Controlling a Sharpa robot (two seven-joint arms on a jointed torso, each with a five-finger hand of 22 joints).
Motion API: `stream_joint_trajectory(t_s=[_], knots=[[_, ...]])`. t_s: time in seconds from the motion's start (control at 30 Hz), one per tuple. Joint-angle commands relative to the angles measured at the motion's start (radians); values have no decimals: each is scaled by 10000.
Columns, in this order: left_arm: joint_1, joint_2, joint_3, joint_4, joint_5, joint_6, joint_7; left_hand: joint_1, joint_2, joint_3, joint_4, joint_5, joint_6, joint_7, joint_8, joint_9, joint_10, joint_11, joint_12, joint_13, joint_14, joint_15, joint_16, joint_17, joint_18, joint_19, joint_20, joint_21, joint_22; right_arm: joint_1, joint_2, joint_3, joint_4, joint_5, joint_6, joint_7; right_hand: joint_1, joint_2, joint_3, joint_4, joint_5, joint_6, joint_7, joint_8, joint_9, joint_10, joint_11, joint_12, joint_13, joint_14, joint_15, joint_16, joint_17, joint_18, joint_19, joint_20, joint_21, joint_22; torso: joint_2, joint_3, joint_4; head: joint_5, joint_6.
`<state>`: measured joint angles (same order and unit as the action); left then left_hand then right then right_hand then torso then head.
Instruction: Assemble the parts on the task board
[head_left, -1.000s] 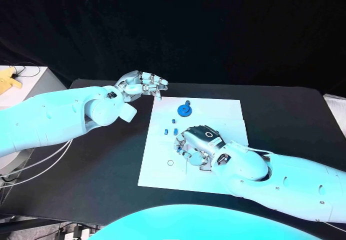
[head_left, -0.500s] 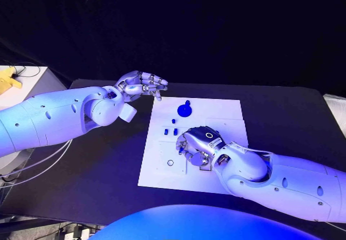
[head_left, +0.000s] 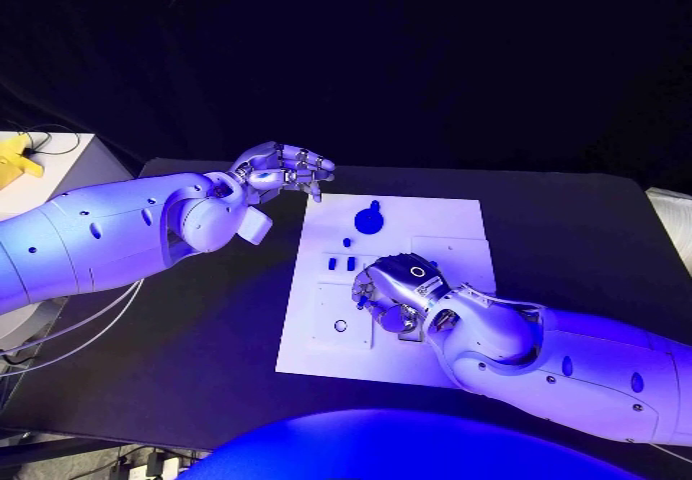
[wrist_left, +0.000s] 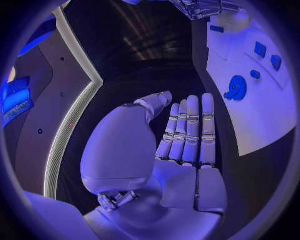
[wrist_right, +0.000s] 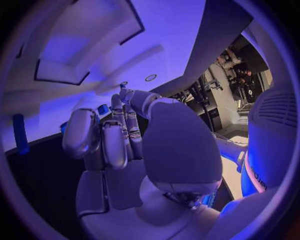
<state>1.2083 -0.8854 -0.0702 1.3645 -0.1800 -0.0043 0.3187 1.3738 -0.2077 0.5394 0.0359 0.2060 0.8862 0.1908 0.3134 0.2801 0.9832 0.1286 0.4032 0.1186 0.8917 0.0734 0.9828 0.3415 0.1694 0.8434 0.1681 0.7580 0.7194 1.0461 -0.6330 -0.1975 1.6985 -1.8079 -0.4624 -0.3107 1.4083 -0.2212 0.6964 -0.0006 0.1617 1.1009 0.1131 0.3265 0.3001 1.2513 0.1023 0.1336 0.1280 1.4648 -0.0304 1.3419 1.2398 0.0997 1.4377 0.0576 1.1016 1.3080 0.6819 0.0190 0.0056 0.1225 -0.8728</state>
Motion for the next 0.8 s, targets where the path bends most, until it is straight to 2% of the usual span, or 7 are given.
stream_joint_trajectory(t_s=[0.03, 0.67, 0.77, 0.8], knots=[[2, 6, 8, 26, 72, 104, 21, 95, -15, -25, -58, 32, -22, 13, -55, -12, 2, 38, -40, -9, 68, -35, -22, -8, 127, 69, -27, -46, -9, -33, 15, -17, -14, -157, 192, -26, -28, 98, 62, 15, 31, 57, 25, 67, 16, 641, -597, 20, 4, 304, -75, -25, 9, -128, 63, 20, 51, 212, 1, -1, -2, 4, 2], [2, -14, 8, 32, 72, 152, -44, 83, -14, -38, -52, 31, -26, 18, -64, -16, 0, 44, -56, -26, 74, -29, -46, -13, 125, 71, -23, -60, -17, -110, 135, -50, -152, -181, 493, -91, -93, 95, 82, -21, 37, 42, 40, 51, 33, 646, -584, -31, 6, 286, -66, -87, -72, -106, 32, 26, -65, 166, 6, -2, -1, 5, 2], [2, -14, 8, 33, 72, 160, -54, 83, -14, -38, -52, 31, -26, 18, -64, -16, 0, 44, -56, -26, 74, -29, -46, -13, 125, 71, -23, -60, -17, -116, 170, -61, -193, -94, 480, 10, -226, 97, 72, -12, 68, -79, 96, -18, 36, 522, -531, -161, -20, 252, -26, -176, -177, -83, -25, 51, -218, 105, 2, -1, 0, 5, 2], [2, -14, 8, 33, 72, 162, -57, 83, -14, -38, -52, 31, -26, 18, -64, -16, 0, 44, -56, -26, 74, -29, -46, -13, 125, 71, -23, -60, -17, -117, 182, -66, -210, -44, 480, 79, -303, 80, 52, -11, 95, -233, 162, -107, 20, 367, -472, -283, -54, 254, 23, -172, -163, -82, -48, 81, -259, 95, -1, -2, -1, 9, 2]])
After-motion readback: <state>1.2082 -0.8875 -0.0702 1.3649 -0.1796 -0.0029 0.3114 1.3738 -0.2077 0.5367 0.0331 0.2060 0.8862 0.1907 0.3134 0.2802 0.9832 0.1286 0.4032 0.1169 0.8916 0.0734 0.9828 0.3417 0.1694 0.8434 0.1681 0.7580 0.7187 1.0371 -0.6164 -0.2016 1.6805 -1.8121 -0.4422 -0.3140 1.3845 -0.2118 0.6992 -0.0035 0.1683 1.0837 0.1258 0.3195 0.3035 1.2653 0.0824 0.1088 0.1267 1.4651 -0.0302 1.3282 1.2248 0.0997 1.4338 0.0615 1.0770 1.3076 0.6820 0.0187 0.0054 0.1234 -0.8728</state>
